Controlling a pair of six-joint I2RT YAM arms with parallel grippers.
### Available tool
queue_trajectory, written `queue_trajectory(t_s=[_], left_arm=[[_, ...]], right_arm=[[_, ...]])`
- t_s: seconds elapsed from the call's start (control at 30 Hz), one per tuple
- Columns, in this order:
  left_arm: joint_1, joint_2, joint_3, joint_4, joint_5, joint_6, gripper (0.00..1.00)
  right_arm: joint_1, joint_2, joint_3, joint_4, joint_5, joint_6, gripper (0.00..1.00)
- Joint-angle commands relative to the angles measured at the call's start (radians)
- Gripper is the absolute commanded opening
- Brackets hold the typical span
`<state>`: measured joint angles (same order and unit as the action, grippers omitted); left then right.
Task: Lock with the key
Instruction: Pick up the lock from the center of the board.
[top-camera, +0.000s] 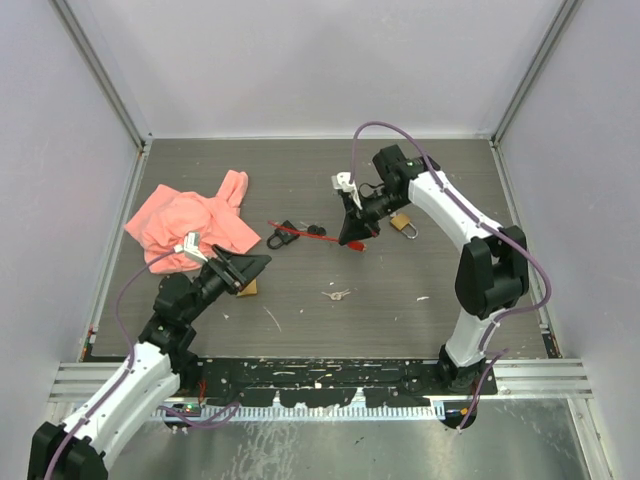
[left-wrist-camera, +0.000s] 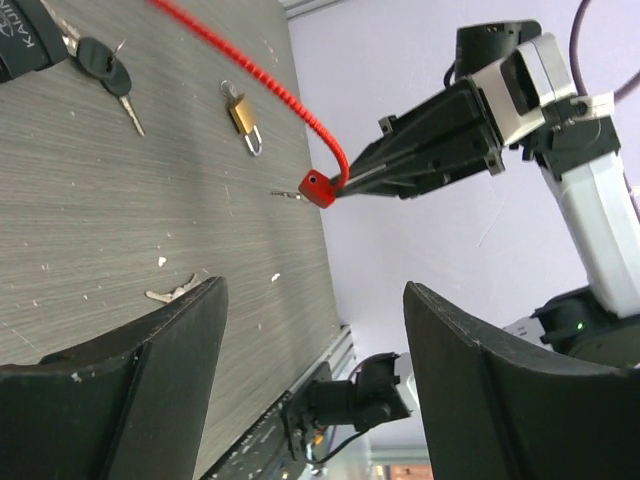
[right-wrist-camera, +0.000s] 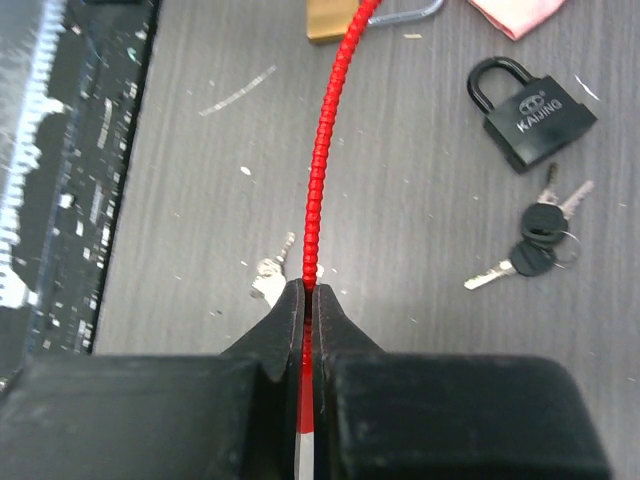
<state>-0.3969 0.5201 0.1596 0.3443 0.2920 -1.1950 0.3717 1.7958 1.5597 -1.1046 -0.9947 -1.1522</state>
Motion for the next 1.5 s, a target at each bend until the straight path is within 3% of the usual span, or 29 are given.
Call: queue_trajectory(t_s=[0.0, 0.17, 0.37, 0.47, 0.8, 0.97, 1.1, 1.23, 1.27, 1.3, 1.4, 1.47], left_arm=[[-0.013, 0.058, 0.079, 0.085, 0.000, -0.107, 0.73], [-0.074, 0.138, 0.124, 0.100, -0.071, -0.078, 0.75], [-0.169, 0.283, 0.250, -0.071, -0.213, -0.115, 0.76], [-0.206, 0.360, 0.294, -0.070, -0.241, -0.138, 0.75], [-0.268, 0.595, 0.394, 0.039, -0.244, -0.178, 0.58], [-0.284, 0.675, 0.420, 0.102, -0.234, -0.176, 0.40], [-0.284, 0.712, 0.433, 0.170, -0.214, -0.152, 0.02], [-0.285, 0.711, 0.457, 0.242, -0.156, -0.008, 0.00], [-0.284, 0.698, 0.457, 0.260, -0.154, 0.057, 0.00], [-0.284, 0.685, 0.456, 0.278, -0.157, 0.108, 0.00], [-0.285, 0.642, 0.483, 0.264, -0.195, 0.299, 0.00], [-0.284, 0.631, 0.536, 0.210, -0.221, 0.433, 0.00]], right_arm=[[0.000, -0.101, -0.058, 0.097, -0.169, 0.124, 0.01], [0.006, -0.148, -0.133, 0.154, -0.191, 0.143, 0.01], [0.008, -0.198, -0.219, 0.251, -0.152, 0.169, 0.01], [0.012, -0.211, -0.240, 0.262, -0.127, 0.150, 0.01], [0.039, -0.271, -0.314, 0.331, -0.042, 0.119, 0.01], [0.053, -0.297, -0.331, 0.331, -0.011, 0.085, 0.01], [0.055, -0.307, -0.343, 0.328, 0.014, 0.064, 0.01], [0.051, -0.307, -0.322, 0.338, 0.039, 0.107, 0.01], [0.043, -0.303, -0.303, 0.350, 0.032, 0.161, 0.05], [0.028, -0.301, -0.281, 0.364, 0.015, 0.221, 0.16], [-0.039, -0.322, -0.239, 0.382, -0.065, 0.349, 0.58], [-0.097, -0.364, -0.256, 0.426, -0.133, 0.426, 0.68]])
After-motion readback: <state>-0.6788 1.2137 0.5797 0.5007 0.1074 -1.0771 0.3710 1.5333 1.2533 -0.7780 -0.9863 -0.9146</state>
